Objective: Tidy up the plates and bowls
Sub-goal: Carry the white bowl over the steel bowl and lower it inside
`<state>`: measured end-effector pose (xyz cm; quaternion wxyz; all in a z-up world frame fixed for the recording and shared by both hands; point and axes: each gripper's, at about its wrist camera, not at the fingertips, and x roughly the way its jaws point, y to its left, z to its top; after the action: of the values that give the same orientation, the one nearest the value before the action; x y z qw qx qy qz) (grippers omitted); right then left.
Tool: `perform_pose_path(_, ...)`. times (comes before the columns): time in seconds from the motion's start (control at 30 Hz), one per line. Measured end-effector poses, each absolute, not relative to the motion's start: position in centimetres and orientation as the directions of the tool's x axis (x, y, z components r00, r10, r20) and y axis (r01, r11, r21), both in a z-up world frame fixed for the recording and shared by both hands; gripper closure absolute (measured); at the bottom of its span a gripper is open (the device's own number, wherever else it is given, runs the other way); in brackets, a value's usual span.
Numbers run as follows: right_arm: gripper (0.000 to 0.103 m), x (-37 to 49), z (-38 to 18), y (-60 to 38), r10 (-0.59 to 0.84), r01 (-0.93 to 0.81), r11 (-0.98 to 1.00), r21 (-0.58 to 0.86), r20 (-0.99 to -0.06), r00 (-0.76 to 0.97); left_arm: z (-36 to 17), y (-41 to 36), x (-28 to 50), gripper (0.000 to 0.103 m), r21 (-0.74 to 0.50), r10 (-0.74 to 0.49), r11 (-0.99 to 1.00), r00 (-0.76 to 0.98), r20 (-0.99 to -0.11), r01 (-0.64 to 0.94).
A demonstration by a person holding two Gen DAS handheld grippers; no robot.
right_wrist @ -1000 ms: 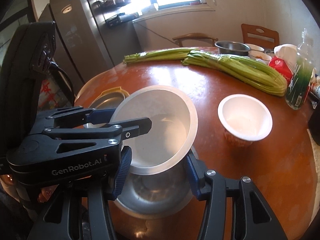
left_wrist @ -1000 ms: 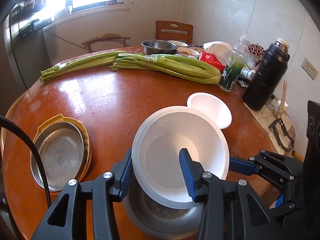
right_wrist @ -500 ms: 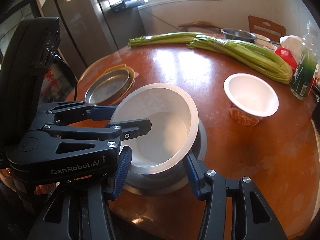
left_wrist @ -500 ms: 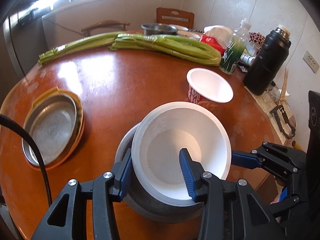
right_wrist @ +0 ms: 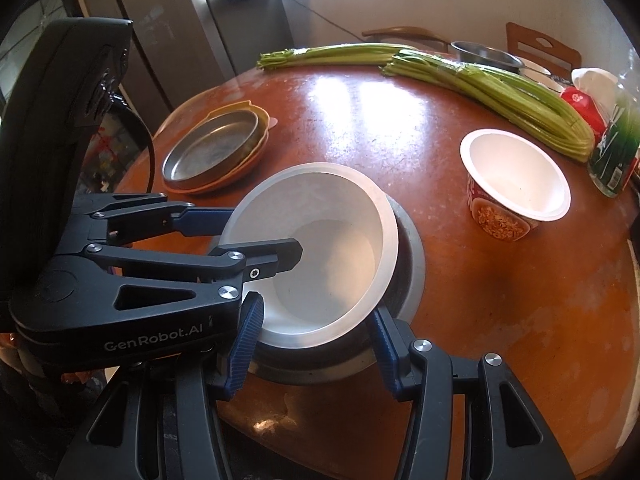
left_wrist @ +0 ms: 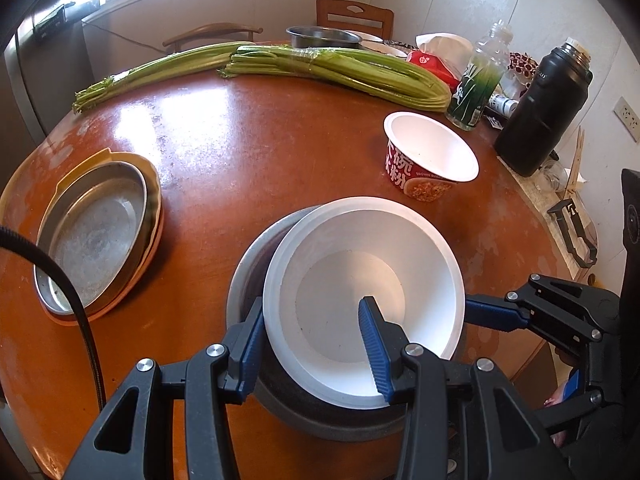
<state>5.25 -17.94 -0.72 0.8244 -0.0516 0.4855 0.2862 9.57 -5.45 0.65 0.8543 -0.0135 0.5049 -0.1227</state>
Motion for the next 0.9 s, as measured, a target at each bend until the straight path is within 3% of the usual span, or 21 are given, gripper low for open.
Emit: perform_pose_path(0.9, 0.048, 5.51, -0.41, -18.13, 0.415, -0.511, 0.839, 0.189, -0.829, 0.374, 0.65, -5.32, 9.93, 0.058, -0.164, -0.235, 0.968, 0.464, -0.854, 0.188)
